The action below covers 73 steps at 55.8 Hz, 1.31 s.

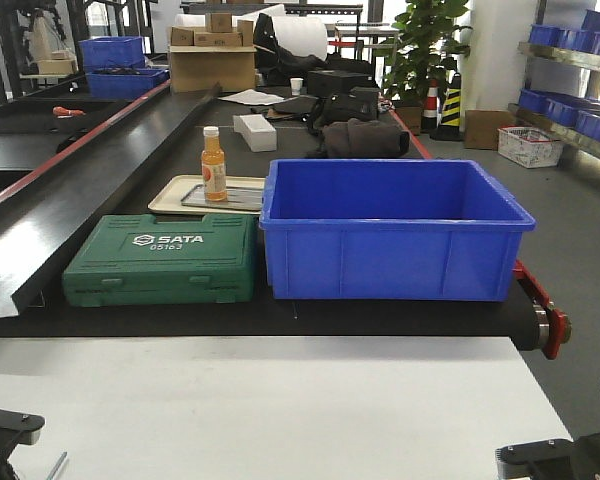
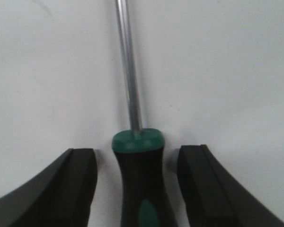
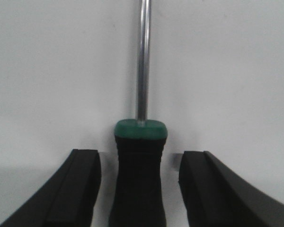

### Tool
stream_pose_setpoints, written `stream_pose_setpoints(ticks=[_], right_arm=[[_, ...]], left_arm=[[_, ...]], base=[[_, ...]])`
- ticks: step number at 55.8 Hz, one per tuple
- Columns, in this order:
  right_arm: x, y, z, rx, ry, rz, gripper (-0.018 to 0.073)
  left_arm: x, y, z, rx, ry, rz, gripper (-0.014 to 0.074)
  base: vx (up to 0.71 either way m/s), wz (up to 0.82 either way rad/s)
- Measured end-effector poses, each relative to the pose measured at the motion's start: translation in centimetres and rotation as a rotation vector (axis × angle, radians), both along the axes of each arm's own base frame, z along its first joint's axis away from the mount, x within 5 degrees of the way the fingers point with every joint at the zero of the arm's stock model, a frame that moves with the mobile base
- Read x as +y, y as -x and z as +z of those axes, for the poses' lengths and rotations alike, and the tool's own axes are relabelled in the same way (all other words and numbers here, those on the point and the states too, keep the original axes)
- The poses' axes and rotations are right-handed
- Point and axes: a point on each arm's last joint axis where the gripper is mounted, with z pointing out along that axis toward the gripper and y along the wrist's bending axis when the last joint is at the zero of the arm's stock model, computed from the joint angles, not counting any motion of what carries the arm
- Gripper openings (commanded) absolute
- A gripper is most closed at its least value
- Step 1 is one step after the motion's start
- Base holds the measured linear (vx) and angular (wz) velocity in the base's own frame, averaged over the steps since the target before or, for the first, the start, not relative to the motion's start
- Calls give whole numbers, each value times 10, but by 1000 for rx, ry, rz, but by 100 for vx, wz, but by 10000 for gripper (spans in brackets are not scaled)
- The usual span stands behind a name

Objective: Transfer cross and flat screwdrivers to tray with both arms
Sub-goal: 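Lift both held screwdrivers upright off the table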

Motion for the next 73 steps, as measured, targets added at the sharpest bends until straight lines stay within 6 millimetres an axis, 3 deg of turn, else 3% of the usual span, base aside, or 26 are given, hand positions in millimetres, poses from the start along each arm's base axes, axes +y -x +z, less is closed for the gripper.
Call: stream_pose_setpoints(ticks=[23,35,47,50,61,62,73], right_arm=[[0,-1,0,1,-1,-2,365],[0,0,0,10,-1,-5,229],[0,0,0,12,-1,-5,48],[0,0,0,12,-1,-5,-11],[0,0,1,9,-1,-5,-12],[0,2,7,0,-2,-8,-10],[4,3,53,-180,-48,-24,-10]], left_arm=[[0,0,0,0,0,0,484],[0,0,0,1,1,1,318],[0,0,0,0,1,0,-3],[0,0,0,-2,0,0,-8],[-1,-2,1,-16,12,16,-3],[-2,-2,13,-51,33,39,-3],[-10,-1,67,-238,59,22,-3]], base=[[0,0],[0,0],[0,0],[0,0],[0,0],[0,0],[0,0]])
